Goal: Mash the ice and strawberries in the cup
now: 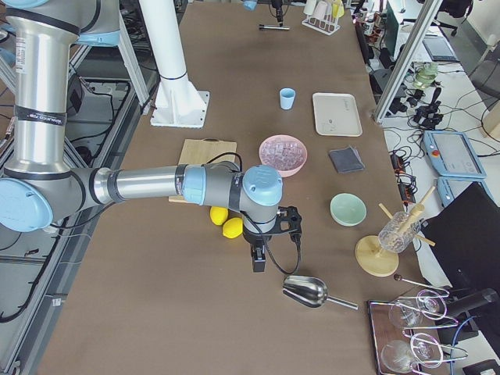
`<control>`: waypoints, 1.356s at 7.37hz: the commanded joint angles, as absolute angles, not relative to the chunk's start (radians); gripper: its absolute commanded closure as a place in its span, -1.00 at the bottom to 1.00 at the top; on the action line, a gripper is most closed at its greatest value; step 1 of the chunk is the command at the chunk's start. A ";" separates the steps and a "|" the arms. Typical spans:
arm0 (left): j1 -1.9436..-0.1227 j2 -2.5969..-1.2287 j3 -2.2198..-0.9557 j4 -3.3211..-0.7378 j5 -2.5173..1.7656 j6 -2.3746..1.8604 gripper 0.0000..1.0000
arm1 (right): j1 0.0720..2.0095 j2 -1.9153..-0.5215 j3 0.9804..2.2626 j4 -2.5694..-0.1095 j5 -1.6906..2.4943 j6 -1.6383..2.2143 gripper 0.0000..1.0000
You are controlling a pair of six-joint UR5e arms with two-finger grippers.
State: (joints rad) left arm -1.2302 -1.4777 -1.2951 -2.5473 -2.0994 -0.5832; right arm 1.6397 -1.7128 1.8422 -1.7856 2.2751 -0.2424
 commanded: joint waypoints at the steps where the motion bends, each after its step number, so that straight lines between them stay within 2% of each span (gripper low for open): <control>1: -1.230 -1.486 -1.316 -2.537 -2.108 -0.572 -0.97 | 1.641 -1.713 1.839 -1.786 2.275 -0.242 -0.99; 2: -1.244 -1.496 -1.330 -2.505 -2.206 -0.566 -0.97 | 1.641 -1.712 1.841 -1.786 2.275 -0.242 -0.99; 4: -1.403 -1.538 -1.402 -2.270 -2.365 -0.411 -0.97 | 1.641 -1.703 1.841 -1.786 2.284 -0.242 -0.99; 5: -1.514 -1.586 -1.423 -2.087 -2.409 -0.214 -0.97 | 1.641 -1.698 1.842 -1.786 2.284 -0.242 -0.99; 6: -1.605 -1.626 -1.516 -1.843 -2.449 -0.078 -0.98 | 1.647 -1.698 1.847 -1.786 2.292 -0.241 -0.99; 7: -1.627 -1.614 -1.681 -1.671 -2.450 -0.039 -0.98 | 1.647 -1.697 1.845 -1.786 2.292 -0.239 -0.99; 8: -1.649 -1.533 -1.806 -1.599 -2.442 -0.038 -0.98 | 1.647 -1.697 1.841 -1.786 2.293 -0.227 -0.99; 10: -1.644 -1.505 -1.806 -1.594 -2.435 -0.038 -0.97 | 1.647 -1.697 1.842 -1.775 2.292 -0.241 -0.99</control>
State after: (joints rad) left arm -1.6429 -1.5190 -1.7928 -1.6162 -2.4405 -0.0434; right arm 1.6474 -1.6967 1.8426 -1.7811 2.2920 -0.2377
